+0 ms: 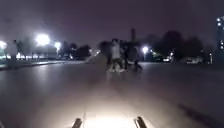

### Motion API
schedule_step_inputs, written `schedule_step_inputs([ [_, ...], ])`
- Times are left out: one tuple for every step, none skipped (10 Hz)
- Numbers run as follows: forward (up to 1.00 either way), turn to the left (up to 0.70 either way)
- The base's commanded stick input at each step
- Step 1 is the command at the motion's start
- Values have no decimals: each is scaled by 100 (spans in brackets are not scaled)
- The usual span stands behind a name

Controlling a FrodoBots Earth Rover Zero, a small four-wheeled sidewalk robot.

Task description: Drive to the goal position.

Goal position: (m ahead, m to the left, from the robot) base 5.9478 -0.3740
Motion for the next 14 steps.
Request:
schedule_step_inputs([
  [100, 0],
  [100, 0],
  [100, 0],
  [100, 0],
  [100, 0],
  [100, -8],
  [100, -28],
  [100, -40],
  [100, -20],
  [100, 0],
  [100, 0],
  [100, 0],
  [100, 0],
  [100, 0],
])
